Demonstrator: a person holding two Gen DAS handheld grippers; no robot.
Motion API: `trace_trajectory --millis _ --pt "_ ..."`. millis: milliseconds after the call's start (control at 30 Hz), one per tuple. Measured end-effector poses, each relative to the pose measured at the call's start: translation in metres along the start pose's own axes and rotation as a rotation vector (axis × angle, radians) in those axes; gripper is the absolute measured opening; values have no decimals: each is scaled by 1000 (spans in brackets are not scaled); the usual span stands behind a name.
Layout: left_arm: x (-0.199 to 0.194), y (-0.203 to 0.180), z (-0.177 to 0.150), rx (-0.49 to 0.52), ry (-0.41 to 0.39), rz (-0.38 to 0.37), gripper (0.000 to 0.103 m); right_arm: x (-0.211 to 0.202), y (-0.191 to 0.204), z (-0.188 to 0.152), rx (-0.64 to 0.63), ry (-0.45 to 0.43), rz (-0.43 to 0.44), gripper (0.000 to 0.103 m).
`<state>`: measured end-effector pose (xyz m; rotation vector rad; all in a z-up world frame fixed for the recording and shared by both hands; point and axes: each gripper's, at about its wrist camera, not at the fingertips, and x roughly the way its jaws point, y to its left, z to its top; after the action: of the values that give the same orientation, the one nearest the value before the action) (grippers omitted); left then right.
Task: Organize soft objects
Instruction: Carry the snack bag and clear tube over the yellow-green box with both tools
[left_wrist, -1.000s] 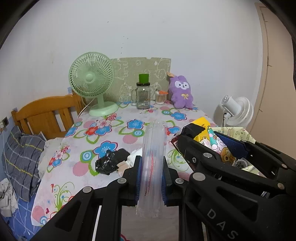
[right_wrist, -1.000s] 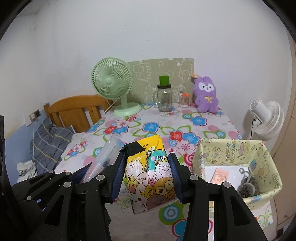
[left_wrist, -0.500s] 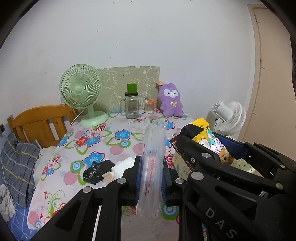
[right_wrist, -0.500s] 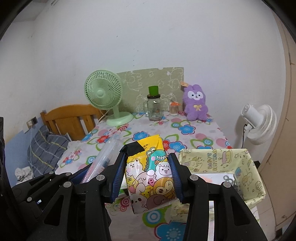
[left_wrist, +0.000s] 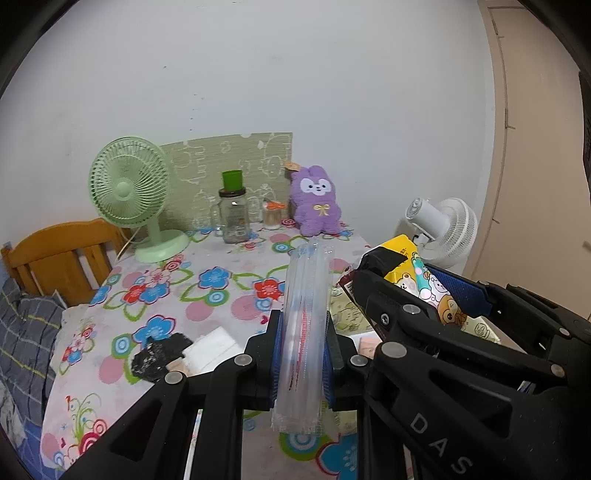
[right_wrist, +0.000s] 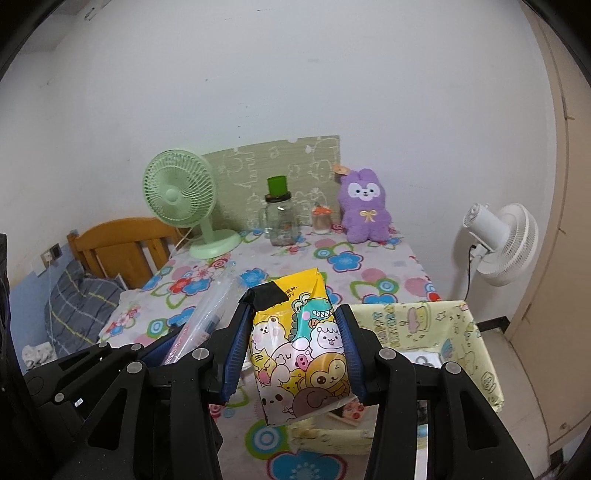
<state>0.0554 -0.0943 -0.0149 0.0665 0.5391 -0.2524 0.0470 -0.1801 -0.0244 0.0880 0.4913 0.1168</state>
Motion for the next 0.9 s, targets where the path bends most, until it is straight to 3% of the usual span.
trace_trajectory --millis 900 --pt "58 -63 9 67 42 -110 17 22 -79 -4 82 29 -114 50"
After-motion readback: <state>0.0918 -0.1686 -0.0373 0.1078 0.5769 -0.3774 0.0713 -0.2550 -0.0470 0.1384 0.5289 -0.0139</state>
